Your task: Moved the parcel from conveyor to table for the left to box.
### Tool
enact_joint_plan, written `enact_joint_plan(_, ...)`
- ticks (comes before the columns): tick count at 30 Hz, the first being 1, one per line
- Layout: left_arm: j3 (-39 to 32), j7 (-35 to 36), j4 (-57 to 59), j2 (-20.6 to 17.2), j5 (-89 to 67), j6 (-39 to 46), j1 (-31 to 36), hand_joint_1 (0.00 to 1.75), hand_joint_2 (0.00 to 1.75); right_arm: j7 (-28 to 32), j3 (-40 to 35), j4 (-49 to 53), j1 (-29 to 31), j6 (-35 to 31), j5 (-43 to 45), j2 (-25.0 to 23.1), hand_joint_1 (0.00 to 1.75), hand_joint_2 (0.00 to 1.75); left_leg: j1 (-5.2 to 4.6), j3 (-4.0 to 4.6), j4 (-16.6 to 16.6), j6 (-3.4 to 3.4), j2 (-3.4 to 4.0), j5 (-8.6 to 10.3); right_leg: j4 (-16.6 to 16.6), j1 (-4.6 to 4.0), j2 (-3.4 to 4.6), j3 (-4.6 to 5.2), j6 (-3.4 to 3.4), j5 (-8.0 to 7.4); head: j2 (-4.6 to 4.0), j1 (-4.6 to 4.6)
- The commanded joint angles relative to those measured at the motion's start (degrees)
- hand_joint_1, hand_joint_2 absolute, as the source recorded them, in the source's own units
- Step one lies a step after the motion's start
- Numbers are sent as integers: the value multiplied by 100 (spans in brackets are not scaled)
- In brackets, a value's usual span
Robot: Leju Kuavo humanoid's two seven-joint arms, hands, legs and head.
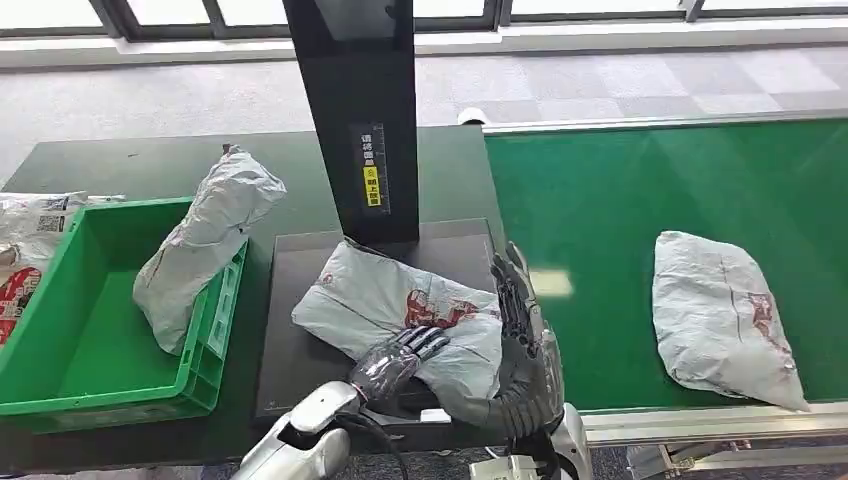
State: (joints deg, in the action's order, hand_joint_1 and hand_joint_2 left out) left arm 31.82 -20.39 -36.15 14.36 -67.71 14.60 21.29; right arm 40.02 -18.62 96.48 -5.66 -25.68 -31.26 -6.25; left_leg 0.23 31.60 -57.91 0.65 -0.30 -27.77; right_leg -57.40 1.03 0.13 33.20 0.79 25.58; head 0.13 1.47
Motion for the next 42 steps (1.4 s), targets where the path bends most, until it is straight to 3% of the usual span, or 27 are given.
enact_joint_plan(1,317,66,435,-235,-25,-36,173,0,175,-2,-101,-132,142,14,32,28,0,175,3,11,12,2,15,9,12,-4,11,16,-9,-14,0,0)
enact_joint_plan(6,317,66,435,-235,-25,-36,173,0,175,-2,-101,-132,142,14,32,28,0,175,3,6,7,2,12,5,7,-4,9,10,-7,-9,0,0)
enact_joint_plan(7,-21,-214,10,-186,169,684,167,175,175,-2,-255,-255,259,222,211,181,0,175,2,12,15,2,16,11,14,-4,11,17,-10,-15,0,0)
enact_joint_plan(8,-109,-329,451,-59,331,2303,638,175,175,-2,-460,-576,512,-16,407,297,0,175,3,5,6,1,11,4,6,-4,8,8,-7,-8,0,0)
enact_joint_plan(10,-212,-304,261,-50,446,1962,908,175,175,-2,-726,-896,752,-323,612,417,0,175,6,24,-6,1,10,9,0,-7,7,24,-6,-15,0,0)
enact_joint_plan(13,-267,-326,57,-107,467,2036,770,175,175,-2,-806,-886,732,-414,674,466,0,175,9,30,-9,5,8,24,1,-10,5,47,-9,-32,0,2)
enact_joint_plan(14,-274,-343,17,-120,471,2062,714,175,175,-2,-799,-862,711,-409,666,457,0,175,8,37,-7,11,8,49,4,-9,4,94,-12,-58,0,2)
enact_joint_plan(17,-304,-396,-142,-136,485,2132,581,175,175,-2,-624,-765,618,-207,506,317,0,175,3,161,-16,2,32,108,0,-6,25,221,-15,-126,0,2)
enact_joint_plan(19,-308,-397,-204,-141,475,2149,548,175,175,-2,-576,-744,600,-149,454,276,0,175,2,192,-15,11,32,124,-1,-5,23,252,-18,-153,0,0)
enact_joint_plan(29,-370,-396,-1078,-201,440,2119,149,175,175,-2,-380,-609,522,23,297,128,0,175,2,224,-2,14,41,182,8,-6,26,279,-21,-201,0,2)
enact_joint_plan(30,-370,-396,-1078,-201,440,2119,149,175,175,-2,-380,-609,522,23,297,128,0,175,0,262,-7,14,41,178,1,-3,26,272,-20,-197,0,2)
enact_joint_plan(35,-431,-371,-1139,-170,434,2061,161,175,175,-2,-375,-657,557,68,293,124,0,175,1,202,4,11,35,181,10,-5,22,259,-24,-189,0,2)
enact_joint_plan(42,-566,-392,-1357,-216,355,2098,41,175,175,-2,-490,-755,662,-14,401,199,0,175,2,196,4,11,42,163,10,-6,32,254,-24,-176,0,2)
